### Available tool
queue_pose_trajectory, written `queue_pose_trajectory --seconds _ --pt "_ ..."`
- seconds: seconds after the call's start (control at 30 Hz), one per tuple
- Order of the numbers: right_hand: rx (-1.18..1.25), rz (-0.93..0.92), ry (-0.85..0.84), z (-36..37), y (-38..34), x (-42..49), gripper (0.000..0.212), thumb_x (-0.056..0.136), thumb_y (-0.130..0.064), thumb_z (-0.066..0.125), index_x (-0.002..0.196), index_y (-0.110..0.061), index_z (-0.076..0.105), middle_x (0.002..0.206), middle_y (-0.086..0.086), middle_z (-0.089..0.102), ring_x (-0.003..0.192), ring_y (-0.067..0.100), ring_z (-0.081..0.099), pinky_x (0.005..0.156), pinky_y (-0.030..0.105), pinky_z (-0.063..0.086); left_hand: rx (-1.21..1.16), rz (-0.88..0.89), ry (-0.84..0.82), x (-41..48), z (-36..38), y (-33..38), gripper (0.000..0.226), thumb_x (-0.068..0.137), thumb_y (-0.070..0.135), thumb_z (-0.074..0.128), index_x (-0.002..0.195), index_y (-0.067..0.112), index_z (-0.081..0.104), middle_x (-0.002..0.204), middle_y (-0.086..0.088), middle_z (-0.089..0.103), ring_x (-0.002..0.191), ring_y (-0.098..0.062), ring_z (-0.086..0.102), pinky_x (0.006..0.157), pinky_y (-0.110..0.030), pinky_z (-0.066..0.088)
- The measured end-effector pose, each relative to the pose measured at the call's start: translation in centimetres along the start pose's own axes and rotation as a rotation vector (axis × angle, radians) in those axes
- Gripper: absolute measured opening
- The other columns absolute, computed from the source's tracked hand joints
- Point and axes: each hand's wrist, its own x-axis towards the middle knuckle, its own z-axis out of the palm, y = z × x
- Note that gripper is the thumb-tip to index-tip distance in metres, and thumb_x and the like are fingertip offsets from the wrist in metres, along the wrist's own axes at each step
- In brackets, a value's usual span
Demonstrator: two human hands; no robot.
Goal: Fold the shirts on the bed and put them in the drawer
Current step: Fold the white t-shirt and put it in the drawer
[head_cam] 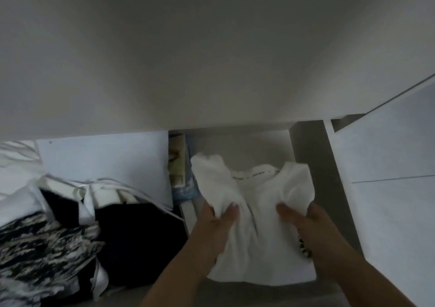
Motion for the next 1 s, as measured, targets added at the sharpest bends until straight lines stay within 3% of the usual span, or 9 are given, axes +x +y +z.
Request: queue_pose_trajectory --seconds 0.13,0.3,0.4,0.47,0.57,0.73,0.83,0.9,1.0 --pt "-0.170 -0.141 0.104 -2.8 1.1 7.4 0.021 0.085 -0.026 0.063 0.102 -0.021 0.051 0.085 -0.016 0.056 0.076 0.001 0.051 0.063 0.021 0.041 0.001 0.040 -0.043 6.5 0.7 -2.4 0.025 0.091 0.022 0.054 0.095 0.044 0.045 0.099 0.022 0.056 0.083 0.003 0.056 0.060 -0.011 0.048" --pt "-0.137 -0.241 0.123 -4.3 1.9 15.2 0.028 0.083 -0.024 0.067 0.109 -0.020 0.057 0.091 -0.014 0.061 0.088 0.011 0.059 0.077 0.028 0.046 0.044 0.177 -0.027 13.8 2.2 -3.5 0.043 0.090 0.019 0.055 0.126 0.036 0.038 0.104 0.022 0.055 0.085 0.004 0.056 0.064 -0.015 0.051" --pt "-0.123 -0.284 0.178 -4.1 1.6 19.3 0.031 0.081 -0.024 0.069 0.108 -0.018 0.056 0.098 -0.007 0.062 0.085 0.009 0.058 0.073 0.023 0.046 0.090 0.194 0.046 17.6 2.2 -3.9 0.045 0.088 0.018 0.059 0.126 0.031 0.039 0.111 0.014 0.057 0.092 -0.005 0.060 0.073 -0.024 0.055" --pt "-0.234 -0.264 0.231 -3.5 2.3 21.6 0.040 0.082 -0.019 0.068 0.116 -0.007 0.052 0.115 0.007 0.061 0.097 0.021 0.059 0.080 0.027 0.045 0.278 0.180 0.156 19.4 1.8 -4.9 0.055 0.085 0.012 0.064 0.131 0.023 0.037 0.118 0.005 0.053 0.104 -0.020 0.056 0.089 -0.036 0.049" --pt "-0.576 -0.173 0.334 -2.2 4.0 22.8 0.057 0.085 -0.021 0.064 0.132 -0.004 0.037 0.134 0.017 0.049 0.120 0.033 0.049 0.093 0.035 0.041 0.567 0.195 0.282 20.3 1.0 -6.3 0.057 0.082 0.012 0.066 0.128 0.019 0.033 0.107 0.002 0.048 0.091 -0.020 0.050 0.078 -0.028 0.042" --pt "-0.858 -0.274 0.508 -0.9 4.3 22.1 0.058 0.088 -0.029 0.057 0.134 -0.003 0.033 0.130 0.023 0.043 0.119 0.039 0.045 0.089 0.039 0.040 0.835 0.307 0.393 20.1 -0.1 -5.9 0.053 0.080 0.023 0.070 0.120 0.011 0.038 0.096 -0.008 0.057 0.094 -0.032 0.059 0.074 -0.026 0.040" --pt "-0.746 -0.296 0.591 -0.4 1.7 23.7 0.049 0.094 -0.027 0.048 0.132 0.001 0.037 0.133 0.023 0.042 0.122 0.037 0.042 0.095 0.038 0.036 0.930 0.408 0.520 21.9 0.2 -2.9 0.031 0.088 0.030 0.058 0.100 0.001 0.057 0.096 -0.019 0.066 0.092 -0.034 0.062 0.066 -0.026 0.033" --pt "-0.607 -0.252 0.625 -0.3 -0.5 25.5 0.041 0.096 -0.023 0.044 0.128 0.002 0.043 0.133 0.022 0.047 0.124 0.034 0.044 0.095 0.034 0.036 0.883 0.357 0.540 23.8 0.6 -1.0 0.039 0.091 0.031 0.054 0.086 -0.007 0.061 0.095 -0.026 0.065 0.091 -0.038 0.062 0.069 -0.034 0.043" --pt "-0.459 -0.333 0.682 0.1 -2.1 26.7 0.032 0.095 -0.018 0.044 0.122 -0.003 0.052 0.127 0.018 0.054 0.118 0.031 0.051 0.090 0.031 0.039 0.826 0.331 0.583 25.3 1.1 0.5 0.037 0.090 0.026 0.057 0.099 -0.009 0.061 0.109 -0.025 0.063 0.102 -0.035 0.059 0.078 -0.035 0.045"
